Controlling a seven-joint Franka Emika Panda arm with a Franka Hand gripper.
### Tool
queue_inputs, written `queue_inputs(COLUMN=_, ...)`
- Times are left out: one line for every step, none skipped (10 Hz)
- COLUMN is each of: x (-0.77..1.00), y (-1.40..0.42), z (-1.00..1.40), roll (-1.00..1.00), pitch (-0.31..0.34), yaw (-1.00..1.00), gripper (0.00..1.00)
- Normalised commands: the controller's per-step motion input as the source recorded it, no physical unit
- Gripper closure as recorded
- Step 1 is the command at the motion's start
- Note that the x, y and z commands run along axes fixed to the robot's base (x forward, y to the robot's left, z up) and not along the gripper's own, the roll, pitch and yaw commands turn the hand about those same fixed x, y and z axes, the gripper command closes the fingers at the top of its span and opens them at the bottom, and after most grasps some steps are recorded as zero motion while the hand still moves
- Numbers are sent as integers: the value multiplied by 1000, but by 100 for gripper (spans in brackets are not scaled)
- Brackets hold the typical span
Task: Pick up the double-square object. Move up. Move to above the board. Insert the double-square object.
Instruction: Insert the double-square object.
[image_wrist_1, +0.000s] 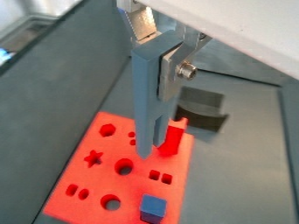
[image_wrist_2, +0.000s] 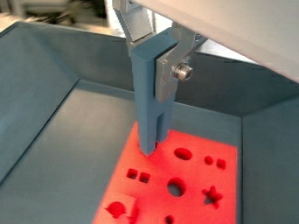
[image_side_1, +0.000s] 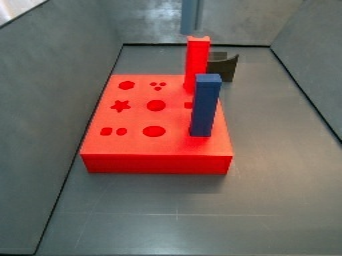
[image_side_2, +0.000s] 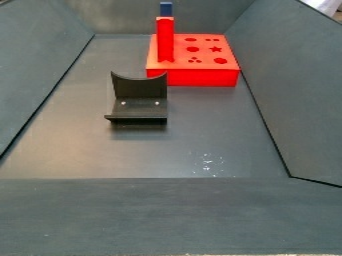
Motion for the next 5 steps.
queue_inputs(x=211, y=71, z=-266, roll=30, pitch=-44, yaw=-923, gripper=100)
queue_inputs(x=0, y=0, z=-357, roll=23, pitch=-37, yaw=-1000, gripper=100)
queue_inputs(x=0, y=0, z=-317, roll=0, pitch=-56, yaw=-1000, gripper=100)
queue_inputs(x=0, y=0, z=-306, roll=0, pitch=-57, yaw=-1000, gripper=100)
queue_inputs(x=0, y=0, z=-303, roll=0, pitch=-57, yaw=-1000, gripper=100)
